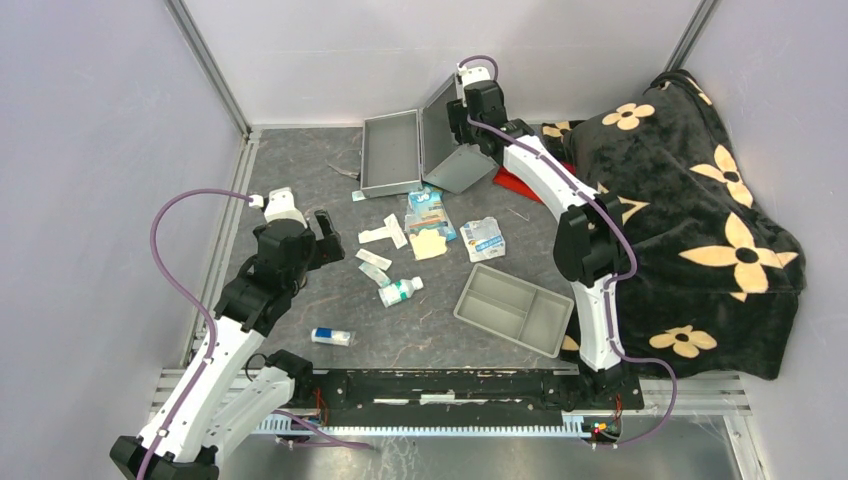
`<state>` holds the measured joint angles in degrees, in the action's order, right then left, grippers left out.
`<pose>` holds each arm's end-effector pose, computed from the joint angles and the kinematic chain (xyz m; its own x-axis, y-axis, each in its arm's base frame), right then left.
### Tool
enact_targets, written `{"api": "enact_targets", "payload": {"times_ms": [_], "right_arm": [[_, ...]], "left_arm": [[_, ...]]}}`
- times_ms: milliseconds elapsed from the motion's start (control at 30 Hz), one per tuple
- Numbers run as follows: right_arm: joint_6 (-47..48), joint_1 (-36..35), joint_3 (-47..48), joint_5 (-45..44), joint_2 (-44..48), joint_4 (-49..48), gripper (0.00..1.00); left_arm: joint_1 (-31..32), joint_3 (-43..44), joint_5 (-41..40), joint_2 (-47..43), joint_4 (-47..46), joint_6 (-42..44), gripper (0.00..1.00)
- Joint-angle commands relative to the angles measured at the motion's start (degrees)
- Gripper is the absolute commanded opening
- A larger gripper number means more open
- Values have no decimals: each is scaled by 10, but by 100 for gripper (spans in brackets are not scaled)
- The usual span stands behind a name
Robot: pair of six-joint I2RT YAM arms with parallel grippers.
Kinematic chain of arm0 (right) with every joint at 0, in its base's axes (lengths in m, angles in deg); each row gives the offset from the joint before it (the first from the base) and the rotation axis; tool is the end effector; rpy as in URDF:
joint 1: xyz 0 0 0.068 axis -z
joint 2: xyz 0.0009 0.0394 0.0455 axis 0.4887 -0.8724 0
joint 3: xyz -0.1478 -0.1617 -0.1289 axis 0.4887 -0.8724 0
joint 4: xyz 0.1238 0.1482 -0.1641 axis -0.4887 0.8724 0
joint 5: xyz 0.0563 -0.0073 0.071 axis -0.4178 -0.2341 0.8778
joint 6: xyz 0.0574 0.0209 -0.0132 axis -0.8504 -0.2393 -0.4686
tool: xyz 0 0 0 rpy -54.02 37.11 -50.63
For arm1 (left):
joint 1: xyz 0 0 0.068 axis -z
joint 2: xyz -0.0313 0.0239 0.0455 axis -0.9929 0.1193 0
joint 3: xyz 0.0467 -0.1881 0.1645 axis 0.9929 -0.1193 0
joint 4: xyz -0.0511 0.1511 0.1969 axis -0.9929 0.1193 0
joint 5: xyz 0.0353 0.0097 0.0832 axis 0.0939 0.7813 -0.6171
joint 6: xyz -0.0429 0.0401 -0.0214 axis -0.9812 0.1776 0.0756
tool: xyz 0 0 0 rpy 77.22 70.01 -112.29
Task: Organize the medicine kit
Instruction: Adjust the medicine box at the center of the board.
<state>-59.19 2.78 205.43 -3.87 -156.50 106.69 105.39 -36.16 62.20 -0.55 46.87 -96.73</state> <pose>0.4590 0.2141 0.2845 -0.4557 -0.1178 -0.8823 -0.1707 0.9844 -0.0433 0.1646 -0.0478 0.2924 -0.4459 -0.2469 -0.8603 -0.1589 0.9678 -0.1954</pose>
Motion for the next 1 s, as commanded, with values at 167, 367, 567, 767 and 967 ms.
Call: {"api": "enact_targets", "payload": {"times_ms": [167,367,567,767,967], "right_arm": [[-36,8,9,13,-1,0,48],[-110,50,-36,95,12,-22,32],[-147,83,-80,157,17,-45,23],[-180,91,-100,233,3,-71,23],[-227,91,-136,296,-6,-123,23]], "left_arm": [[-1,1,4,3,-20,29,100],[-2,1,6,6,-20,29,100],[-2,1,8,7,-20,29,100],[-1,1,8,8,-20,29,100],[-1,1,10,9,-20,29,100]]}}
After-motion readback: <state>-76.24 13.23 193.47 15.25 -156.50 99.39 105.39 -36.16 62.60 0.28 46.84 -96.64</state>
